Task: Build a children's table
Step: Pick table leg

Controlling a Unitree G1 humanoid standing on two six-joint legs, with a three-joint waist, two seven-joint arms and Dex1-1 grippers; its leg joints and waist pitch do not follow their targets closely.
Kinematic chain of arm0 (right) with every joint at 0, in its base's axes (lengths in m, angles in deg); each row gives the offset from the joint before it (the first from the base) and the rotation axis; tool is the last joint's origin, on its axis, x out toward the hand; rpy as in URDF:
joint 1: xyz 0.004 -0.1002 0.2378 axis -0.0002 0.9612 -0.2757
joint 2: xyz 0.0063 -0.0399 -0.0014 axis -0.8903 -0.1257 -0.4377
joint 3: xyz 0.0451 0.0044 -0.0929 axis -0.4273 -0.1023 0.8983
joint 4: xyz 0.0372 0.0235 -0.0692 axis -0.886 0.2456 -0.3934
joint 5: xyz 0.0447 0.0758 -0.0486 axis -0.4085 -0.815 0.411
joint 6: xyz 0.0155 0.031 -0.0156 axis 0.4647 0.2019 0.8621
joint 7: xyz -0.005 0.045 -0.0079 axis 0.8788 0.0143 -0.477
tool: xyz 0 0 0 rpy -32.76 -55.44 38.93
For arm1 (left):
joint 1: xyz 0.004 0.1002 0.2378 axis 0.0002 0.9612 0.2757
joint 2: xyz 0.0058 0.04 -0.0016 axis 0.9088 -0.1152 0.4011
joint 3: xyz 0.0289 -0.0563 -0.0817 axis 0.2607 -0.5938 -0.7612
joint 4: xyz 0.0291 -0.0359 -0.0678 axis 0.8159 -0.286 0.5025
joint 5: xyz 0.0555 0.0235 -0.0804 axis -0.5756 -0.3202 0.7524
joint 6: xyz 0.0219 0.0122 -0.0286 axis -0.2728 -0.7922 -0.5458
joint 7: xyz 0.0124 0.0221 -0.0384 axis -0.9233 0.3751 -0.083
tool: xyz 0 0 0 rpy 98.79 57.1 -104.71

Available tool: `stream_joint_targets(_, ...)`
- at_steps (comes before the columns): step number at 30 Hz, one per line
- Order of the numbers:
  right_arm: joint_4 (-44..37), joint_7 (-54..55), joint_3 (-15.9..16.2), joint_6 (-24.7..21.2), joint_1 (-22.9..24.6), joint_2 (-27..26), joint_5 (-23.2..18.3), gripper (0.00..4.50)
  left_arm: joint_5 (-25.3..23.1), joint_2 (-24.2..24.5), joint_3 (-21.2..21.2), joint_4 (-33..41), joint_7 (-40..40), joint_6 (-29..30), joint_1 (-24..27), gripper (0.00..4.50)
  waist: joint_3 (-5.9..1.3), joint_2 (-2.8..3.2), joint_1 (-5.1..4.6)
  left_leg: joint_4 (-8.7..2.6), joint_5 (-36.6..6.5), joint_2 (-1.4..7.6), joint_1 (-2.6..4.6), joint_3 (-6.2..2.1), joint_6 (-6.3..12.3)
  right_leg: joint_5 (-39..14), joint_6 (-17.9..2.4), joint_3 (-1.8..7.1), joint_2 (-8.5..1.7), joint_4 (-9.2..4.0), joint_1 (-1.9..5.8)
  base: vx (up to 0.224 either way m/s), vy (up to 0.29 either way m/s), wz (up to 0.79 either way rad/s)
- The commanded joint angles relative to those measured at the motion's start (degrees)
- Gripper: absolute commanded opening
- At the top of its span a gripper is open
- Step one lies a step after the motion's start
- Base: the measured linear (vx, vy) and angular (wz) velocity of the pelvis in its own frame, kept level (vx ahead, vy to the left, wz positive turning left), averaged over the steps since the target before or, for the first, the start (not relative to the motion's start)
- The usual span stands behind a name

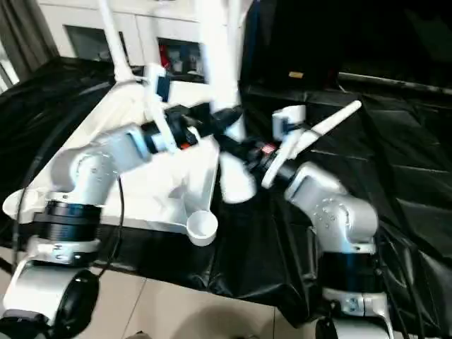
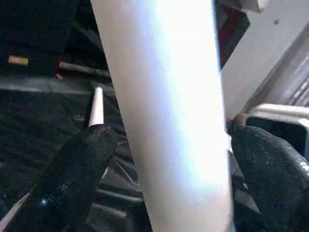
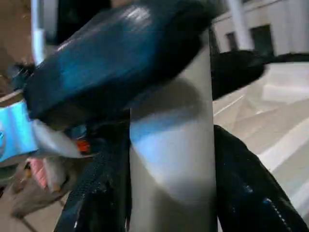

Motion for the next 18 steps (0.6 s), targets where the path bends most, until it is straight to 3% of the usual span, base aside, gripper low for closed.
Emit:
stream_joint_targets(1, -0.88, -0.05, 0.38, 0.17, -0.04, 0.16, -0.85, 1.85, 0.66, -0.02, -1.37, 1.15, 1.86, 1.08, -0.63, 4.50, -4.59, -0.58, 0.31, -3.68, -4.38, 0.37, -0.61, 0.11, 3.04, -19.87, -3.10, 2.90, -3.46, -5.13, 4.27, 0.000, 0.000, 0.00)
stream_joint_targets(3, -0.67, 0.20, 0.39, 0.35, -0.13, 0.12, -0.52, 1.85, 0.48, -0.21, -1.85, 1.16, 2.75, 0.99, -0.71, 4.50, -4.55, -0.88, 0.34, -3.67, -4.25, 0.32, -0.70, 0.11, 2.95, -20.52, -2.52, 2.87, -3.49, -5.18, 4.30, 0.000, 0.000, 0.00)
stream_joint_targets(8, -0.93, 1.09, 1.46, 1.02, 0.41, 0.10, 1.78, 1.85, 1.00, -0.49, -3.35, 2.04, 5.30, 2.02, -0.42, 4.50, -4.55, -0.91, 0.40, -3.69, -3.68, 0.42, -0.62, 0.10, 2.76, -20.37, -1.81, 2.91, -3.43, -5.14, 4.13, 0.000, 0.000, 0.00)
stream_joint_targets(10, -1.04, 1.39, 1.78, 1.08, 0.49, 0.15, 1.81, 1.85, 1.07, -0.50, -3.42, 2.41, 6.12, 2.27, -0.22, 4.14, -4.53, -0.80, 0.45, -3.73, -3.60, 0.46, -0.64, 0.06, 2.71, -19.89, -1.99, 2.92, -3.51, -5.09, 4.18, 0.000, 0.000, 0.00)
stream_joint_targets(18, 0.79, 2.68, 2.63, 2.77, -0.43, -0.73, 3.31, 1.85, 2.06, -0.99, -3.09, 3.88, 7.23, 3.79, 0.50, 3.53, -4.48, -0.49, 0.68, -3.79, -4.40, 0.47, -0.53, 0.07, 2.35, -20.38, -2.07, 2.94, -3.57, -5.19, 4.10, 0.000, 0.000, 0.00)
